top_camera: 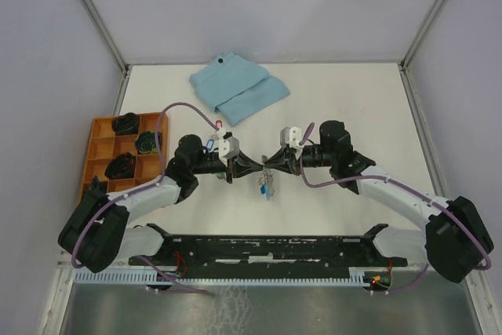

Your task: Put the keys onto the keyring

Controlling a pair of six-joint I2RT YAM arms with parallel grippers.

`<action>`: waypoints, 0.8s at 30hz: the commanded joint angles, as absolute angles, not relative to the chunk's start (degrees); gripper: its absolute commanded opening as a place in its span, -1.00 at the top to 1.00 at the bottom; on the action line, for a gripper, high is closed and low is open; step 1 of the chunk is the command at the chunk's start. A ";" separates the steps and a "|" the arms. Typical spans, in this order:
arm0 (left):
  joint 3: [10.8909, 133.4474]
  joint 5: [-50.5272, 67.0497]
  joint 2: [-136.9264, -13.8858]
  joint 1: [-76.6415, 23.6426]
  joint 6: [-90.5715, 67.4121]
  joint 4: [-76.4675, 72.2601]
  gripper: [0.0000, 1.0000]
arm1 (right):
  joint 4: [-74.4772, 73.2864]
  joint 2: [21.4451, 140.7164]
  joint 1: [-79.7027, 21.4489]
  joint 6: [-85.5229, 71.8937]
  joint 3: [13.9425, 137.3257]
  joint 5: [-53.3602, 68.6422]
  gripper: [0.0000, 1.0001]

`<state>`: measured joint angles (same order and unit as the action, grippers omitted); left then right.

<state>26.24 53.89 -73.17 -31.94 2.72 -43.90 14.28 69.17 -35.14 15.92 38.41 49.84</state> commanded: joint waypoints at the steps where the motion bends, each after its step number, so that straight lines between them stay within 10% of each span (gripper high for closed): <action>1: 29.68 50.67 -67.74 -31.91 8.99 -34.63 0.95 | 11.10 67.35 -34.99 16.90 41.42 47.78 0.56; 17: 46.76 27.40 -65.34 -41.59 22.31 5.06 0.95 | -2.21 53.28 -35.02 11.50 46.34 27.18 -0.44; 19: 48.63 25.88 -65.83 -41.97 22.60 7.66 0.95 | -4.95 53.59 -35.04 11.69 46.98 27.91 -0.98; 24: 52.57 25.92 -67.45 -42.10 23.70 13.14 0.95 | -8.70 54.43 -35.04 11.87 48.37 26.95 -1.00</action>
<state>47.33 28.10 -66.87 -41.87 20.21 8.73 -4.86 53.84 -35.14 12.64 45.71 29.28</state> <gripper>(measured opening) 0.040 0.998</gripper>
